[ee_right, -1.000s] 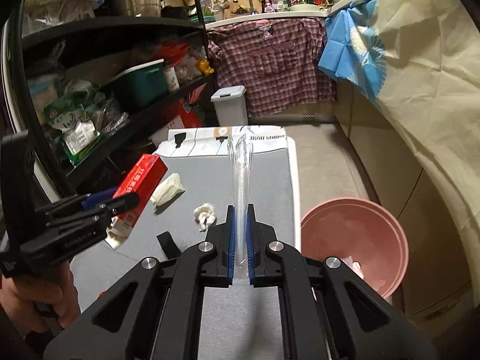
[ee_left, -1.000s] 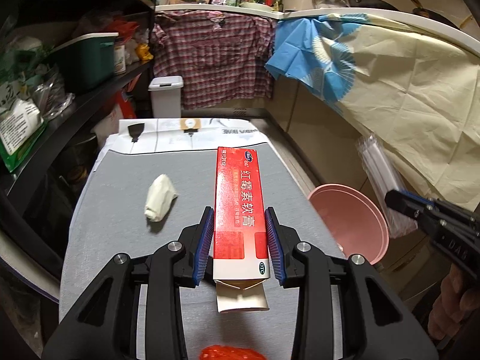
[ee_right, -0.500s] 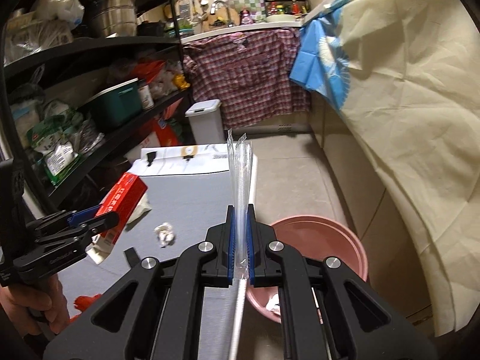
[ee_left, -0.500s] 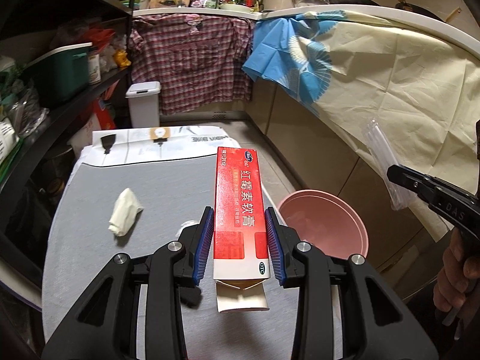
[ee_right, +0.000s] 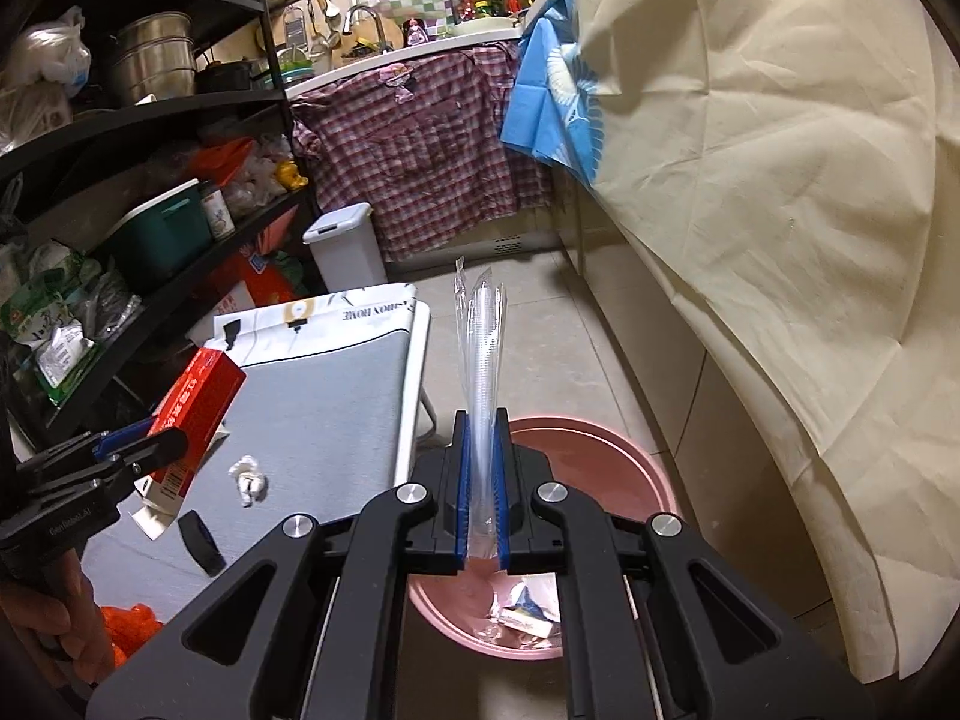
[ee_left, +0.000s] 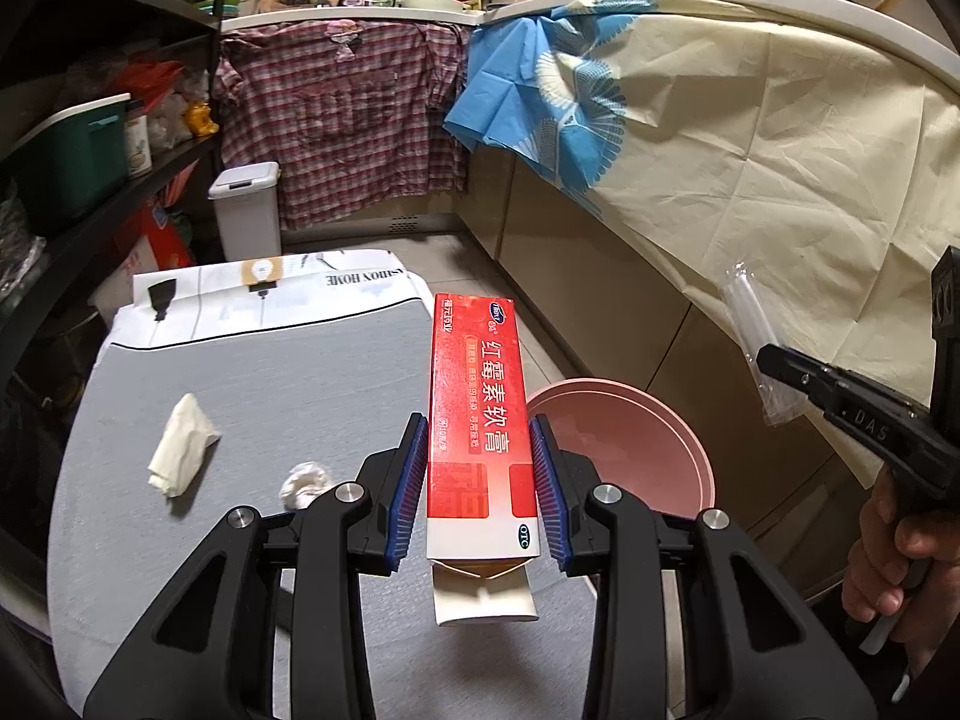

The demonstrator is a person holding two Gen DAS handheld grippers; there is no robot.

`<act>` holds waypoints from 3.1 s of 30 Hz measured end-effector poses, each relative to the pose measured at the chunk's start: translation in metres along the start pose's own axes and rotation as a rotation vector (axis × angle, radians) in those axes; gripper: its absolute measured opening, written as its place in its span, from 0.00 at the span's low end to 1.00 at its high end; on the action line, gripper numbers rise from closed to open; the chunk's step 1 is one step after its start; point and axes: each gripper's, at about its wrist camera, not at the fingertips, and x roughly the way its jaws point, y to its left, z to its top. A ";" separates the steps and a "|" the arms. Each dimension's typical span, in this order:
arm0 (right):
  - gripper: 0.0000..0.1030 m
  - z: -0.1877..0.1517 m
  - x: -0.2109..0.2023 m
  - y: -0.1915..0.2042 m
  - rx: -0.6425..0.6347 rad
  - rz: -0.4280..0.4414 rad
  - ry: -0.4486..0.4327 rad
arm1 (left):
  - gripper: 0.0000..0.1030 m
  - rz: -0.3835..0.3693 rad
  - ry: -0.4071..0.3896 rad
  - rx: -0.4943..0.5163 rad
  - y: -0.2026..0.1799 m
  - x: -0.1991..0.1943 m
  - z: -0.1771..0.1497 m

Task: Collect trash
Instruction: 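Carry the red box and clear straws over the pink bucket with both tools, then open both tools to drop the red box and straws into the bucket, then move both tools back over the table toward the tissues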

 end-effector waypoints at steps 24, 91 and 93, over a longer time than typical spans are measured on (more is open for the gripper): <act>0.07 -0.010 0.037 -0.037 0.045 -0.079 0.092 | 0.33 -0.098 0.060 0.096 -0.070 0.062 0.001; 0.41 -0.015 0.033 0.033 -0.103 -0.067 0.023 | 0.38 0.006 -0.026 -0.029 0.044 -0.005 0.016; 0.40 -0.015 0.034 0.041 -0.118 -0.066 0.014 | 0.38 0.027 -0.034 -0.036 0.057 -0.011 0.015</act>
